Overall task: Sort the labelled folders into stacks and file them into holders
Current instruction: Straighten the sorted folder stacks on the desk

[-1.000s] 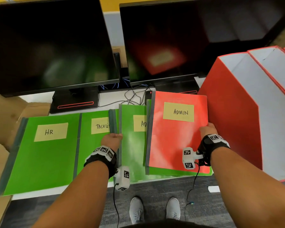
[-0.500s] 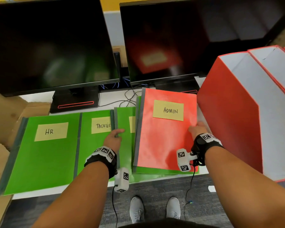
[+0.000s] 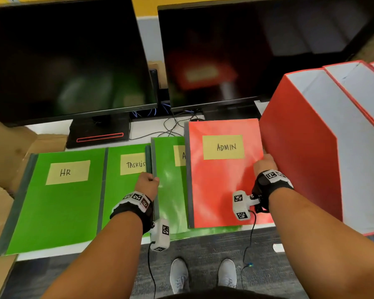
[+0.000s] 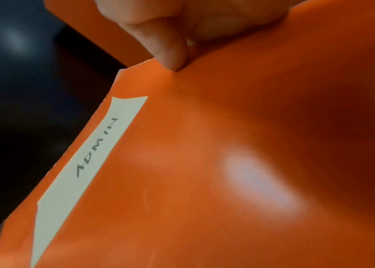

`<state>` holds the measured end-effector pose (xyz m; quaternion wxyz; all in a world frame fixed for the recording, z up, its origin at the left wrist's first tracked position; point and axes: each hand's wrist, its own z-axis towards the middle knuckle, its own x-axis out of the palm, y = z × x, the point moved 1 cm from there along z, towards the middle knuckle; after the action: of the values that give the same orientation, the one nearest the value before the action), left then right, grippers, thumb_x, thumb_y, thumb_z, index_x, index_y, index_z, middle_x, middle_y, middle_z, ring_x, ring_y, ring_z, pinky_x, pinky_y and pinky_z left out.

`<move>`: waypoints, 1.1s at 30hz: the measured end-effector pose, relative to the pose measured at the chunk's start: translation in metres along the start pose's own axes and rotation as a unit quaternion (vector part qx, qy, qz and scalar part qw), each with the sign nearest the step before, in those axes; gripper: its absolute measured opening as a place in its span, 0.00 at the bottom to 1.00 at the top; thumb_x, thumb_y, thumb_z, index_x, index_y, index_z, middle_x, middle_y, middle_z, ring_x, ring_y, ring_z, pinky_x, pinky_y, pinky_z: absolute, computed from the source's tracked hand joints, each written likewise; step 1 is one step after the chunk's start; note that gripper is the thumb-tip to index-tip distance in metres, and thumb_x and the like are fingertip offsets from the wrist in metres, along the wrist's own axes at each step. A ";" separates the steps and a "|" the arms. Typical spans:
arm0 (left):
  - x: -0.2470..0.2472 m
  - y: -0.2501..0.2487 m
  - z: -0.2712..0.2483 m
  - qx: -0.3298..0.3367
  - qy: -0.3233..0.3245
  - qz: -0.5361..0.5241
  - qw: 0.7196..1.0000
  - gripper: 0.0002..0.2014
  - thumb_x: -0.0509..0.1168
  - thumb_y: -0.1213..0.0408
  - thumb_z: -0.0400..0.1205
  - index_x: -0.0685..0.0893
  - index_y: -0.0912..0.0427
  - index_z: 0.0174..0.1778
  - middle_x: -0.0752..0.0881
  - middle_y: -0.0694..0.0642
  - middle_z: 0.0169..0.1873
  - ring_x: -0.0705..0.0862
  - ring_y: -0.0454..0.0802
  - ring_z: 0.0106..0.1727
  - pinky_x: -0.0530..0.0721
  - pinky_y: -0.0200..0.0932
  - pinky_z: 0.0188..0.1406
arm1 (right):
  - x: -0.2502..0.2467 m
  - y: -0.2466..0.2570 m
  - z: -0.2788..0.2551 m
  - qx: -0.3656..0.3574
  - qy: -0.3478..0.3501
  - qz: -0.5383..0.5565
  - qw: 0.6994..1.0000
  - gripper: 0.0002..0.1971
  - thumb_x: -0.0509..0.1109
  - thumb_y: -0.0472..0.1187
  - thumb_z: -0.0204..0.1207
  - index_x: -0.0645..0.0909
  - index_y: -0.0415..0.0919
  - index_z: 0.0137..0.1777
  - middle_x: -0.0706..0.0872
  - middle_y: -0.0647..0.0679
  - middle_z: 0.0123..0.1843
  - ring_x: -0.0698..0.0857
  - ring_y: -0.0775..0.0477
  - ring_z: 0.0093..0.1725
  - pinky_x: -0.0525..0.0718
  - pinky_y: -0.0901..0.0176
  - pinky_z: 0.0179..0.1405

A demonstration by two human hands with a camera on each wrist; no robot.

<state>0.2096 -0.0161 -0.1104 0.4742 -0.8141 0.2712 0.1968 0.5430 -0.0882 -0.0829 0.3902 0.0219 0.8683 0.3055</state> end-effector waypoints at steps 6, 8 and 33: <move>0.000 0.000 -0.003 -0.008 -0.017 -0.031 0.999 0.13 0.59 0.71 0.84 0.68 0.60 0.63 0.75 0.54 0.34 0.77 0.54 0.32 0.75 0.43 0.32 | -0.015 0.000 0.008 0.058 0.011 -0.038 0.998 0.17 0.56 0.33 0.83 0.75 0.28 0.69 0.78 0.32 0.69 0.78 0.32 0.68 0.76 0.51 0.59; 0.001 0.001 -0.002 -0.015 -0.022 -0.043 0.999 0.15 0.59 0.72 0.84 0.67 0.61 0.66 0.74 0.54 0.32 0.74 0.51 0.28 0.70 0.40 0.26 | -0.016 -0.004 0.011 0.059 0.023 -0.037 0.997 0.18 0.54 0.32 0.84 0.74 0.28 0.70 0.78 0.35 0.71 0.76 0.33 0.69 0.78 0.53 0.55; 0.004 -0.086 -0.037 0.156 0.096 -0.226 0.957 0.19 0.64 0.67 0.77 0.76 0.34 0.54 0.87 0.61 0.54 0.86 0.62 0.53 0.83 0.69 0.58 | -0.028 0.036 -0.038 -0.096 0.021 0.267 0.959 0.36 0.72 0.25 0.64 0.67 0.43 0.72 0.84 0.46 0.49 0.84 0.42 0.52 0.81 0.55 0.51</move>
<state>0.2687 -0.0153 -0.0376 0.5994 -0.7850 0.1519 -0.0387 0.5293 -0.0858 -0.0254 0.2767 0.2095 0.8054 0.4806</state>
